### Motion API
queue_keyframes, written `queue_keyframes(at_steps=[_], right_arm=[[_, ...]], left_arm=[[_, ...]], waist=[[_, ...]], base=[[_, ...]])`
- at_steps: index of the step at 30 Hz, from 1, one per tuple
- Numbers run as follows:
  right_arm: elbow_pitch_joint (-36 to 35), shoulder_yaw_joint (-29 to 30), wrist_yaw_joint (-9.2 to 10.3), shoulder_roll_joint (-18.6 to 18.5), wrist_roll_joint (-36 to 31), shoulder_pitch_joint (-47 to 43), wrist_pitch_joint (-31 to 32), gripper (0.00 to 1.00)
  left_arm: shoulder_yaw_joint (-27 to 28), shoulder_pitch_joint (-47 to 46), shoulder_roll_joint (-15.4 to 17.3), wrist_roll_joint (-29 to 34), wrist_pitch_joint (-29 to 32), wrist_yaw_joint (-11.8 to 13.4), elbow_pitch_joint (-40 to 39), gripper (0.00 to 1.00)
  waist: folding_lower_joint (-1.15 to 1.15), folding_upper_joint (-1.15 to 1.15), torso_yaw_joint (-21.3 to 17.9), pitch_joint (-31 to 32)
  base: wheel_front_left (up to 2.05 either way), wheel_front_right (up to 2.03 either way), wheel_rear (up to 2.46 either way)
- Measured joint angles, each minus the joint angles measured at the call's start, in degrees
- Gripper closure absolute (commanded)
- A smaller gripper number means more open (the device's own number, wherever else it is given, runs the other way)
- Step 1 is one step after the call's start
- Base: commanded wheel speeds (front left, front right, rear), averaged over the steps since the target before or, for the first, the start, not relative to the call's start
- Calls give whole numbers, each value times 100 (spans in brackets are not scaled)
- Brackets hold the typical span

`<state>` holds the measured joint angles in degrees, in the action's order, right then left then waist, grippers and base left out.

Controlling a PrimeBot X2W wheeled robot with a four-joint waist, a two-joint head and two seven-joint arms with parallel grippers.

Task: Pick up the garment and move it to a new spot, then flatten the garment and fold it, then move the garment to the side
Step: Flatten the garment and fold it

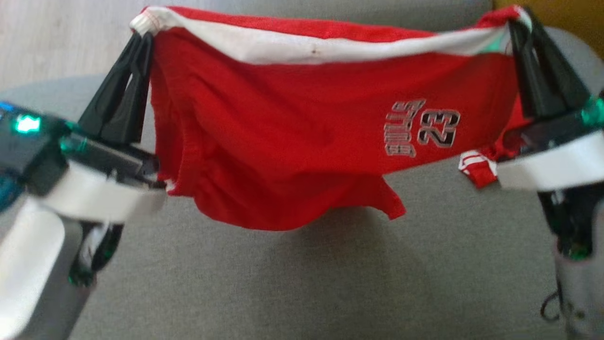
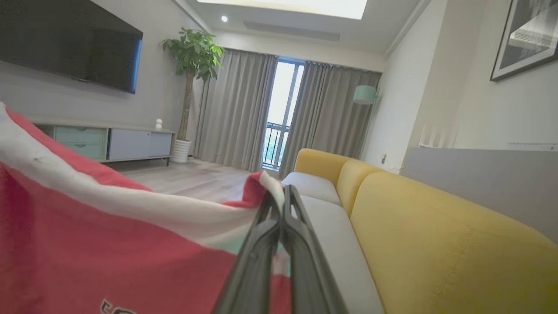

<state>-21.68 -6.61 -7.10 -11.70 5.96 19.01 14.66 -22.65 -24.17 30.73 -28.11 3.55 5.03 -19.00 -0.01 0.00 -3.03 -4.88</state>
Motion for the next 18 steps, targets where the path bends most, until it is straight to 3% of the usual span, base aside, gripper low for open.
queue_keyframes(at_steps=[4, 9, 13, 18], right_arm=[[575, -73, 0, -174, 219, 823, 48, 100], [2094, -450, 0, -415, 346, 2624, -192, 100], [3589, -699, -1, -409, 316, 4199, -765, 100], [4990, -564, -1, -194, -90, 5578, -1744, 100]], left_arm=[[-23, -687, 0, -144, 76, -396, 799, 100], [-53, -2263, -132, -265, -49, -972, 2327, 100], [-73, -3682, -322, -248, -394, -1124, 3482, 100], [-140, -4961, -611, -157, -1010, -1215, 4528, 100]], waist=[[1, 0, 21, -321], [3, 0, 37, -865], [4, 0, 41, -1332], [4, 0, 82, -1777]], base=[[0, 0, 0], [0, 0, 0], [0, 0, 0], [0, 0, 0]])
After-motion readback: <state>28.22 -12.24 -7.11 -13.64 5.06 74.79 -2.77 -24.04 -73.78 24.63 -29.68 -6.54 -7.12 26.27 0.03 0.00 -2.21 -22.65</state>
